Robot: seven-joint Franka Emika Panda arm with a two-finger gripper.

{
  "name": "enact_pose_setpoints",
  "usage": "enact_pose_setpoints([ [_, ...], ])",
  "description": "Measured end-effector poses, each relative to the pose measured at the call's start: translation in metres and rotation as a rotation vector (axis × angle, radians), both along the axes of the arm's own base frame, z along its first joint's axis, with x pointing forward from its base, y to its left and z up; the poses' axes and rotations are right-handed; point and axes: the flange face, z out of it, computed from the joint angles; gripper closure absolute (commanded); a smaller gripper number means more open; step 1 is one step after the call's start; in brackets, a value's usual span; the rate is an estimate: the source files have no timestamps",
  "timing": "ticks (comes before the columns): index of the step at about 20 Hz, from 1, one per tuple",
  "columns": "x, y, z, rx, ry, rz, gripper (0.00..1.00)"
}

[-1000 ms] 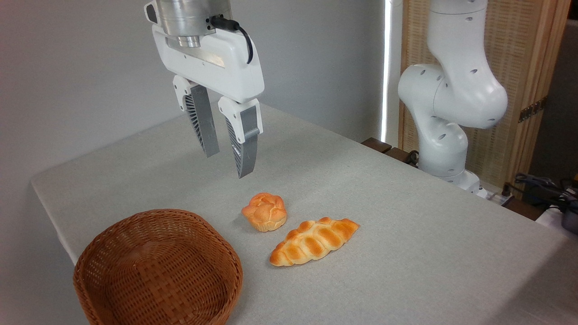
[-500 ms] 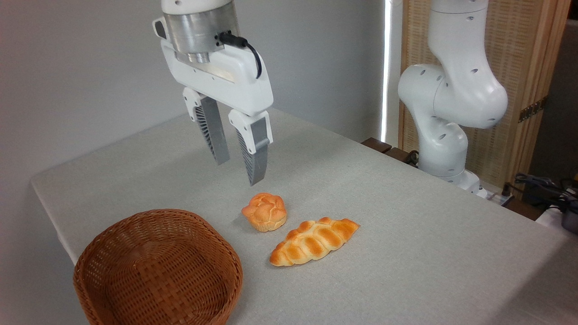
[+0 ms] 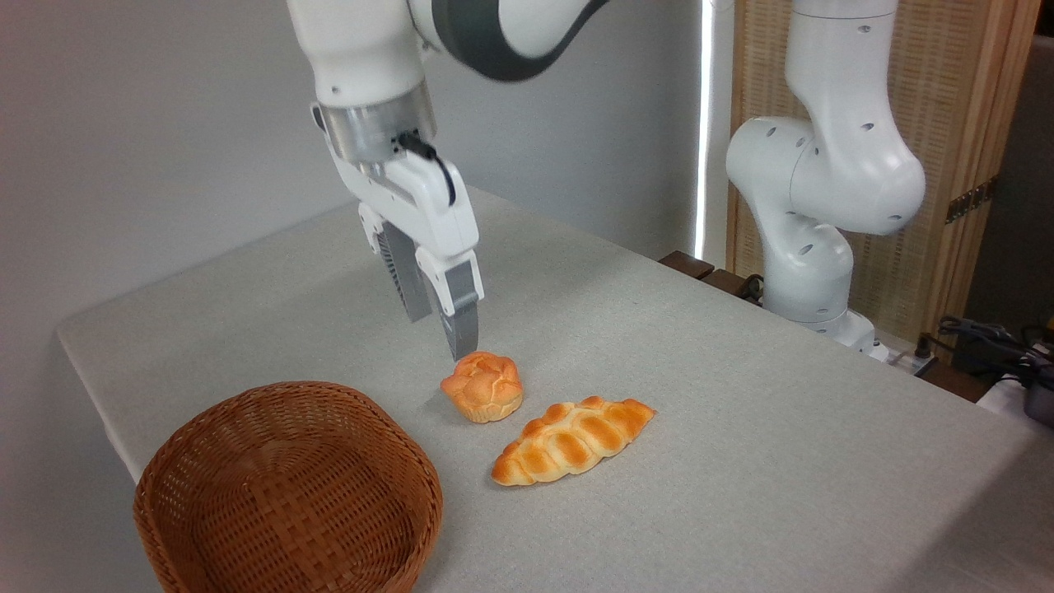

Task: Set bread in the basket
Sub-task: 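Lower the open gripper down onto the small round orange bun, then close the gripper fingers around the round bun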

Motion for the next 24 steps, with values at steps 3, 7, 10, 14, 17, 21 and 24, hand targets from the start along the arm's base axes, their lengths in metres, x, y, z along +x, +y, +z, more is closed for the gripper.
enact_pose_setpoints([
  [3, -0.008, -0.015, -0.025, 0.024, 0.026, -0.041, 0.00],
  [7, -0.018, -0.025, -0.054, 0.082, 0.060, -0.089, 0.00],
  [10, -0.023, -0.029, -0.072, 0.092, 0.070, -0.106, 0.00],
  [14, -0.024, -0.030, -0.088, 0.090, 0.073, -0.115, 0.00],
  [17, -0.025, -0.037, -0.100, 0.090, 0.088, -0.132, 0.19],
  [21, -0.024, -0.041, -0.105, 0.090, 0.098, -0.141, 0.54],
  [24, -0.024, -0.041, -0.105, 0.090, 0.098, -0.141, 0.58],
])
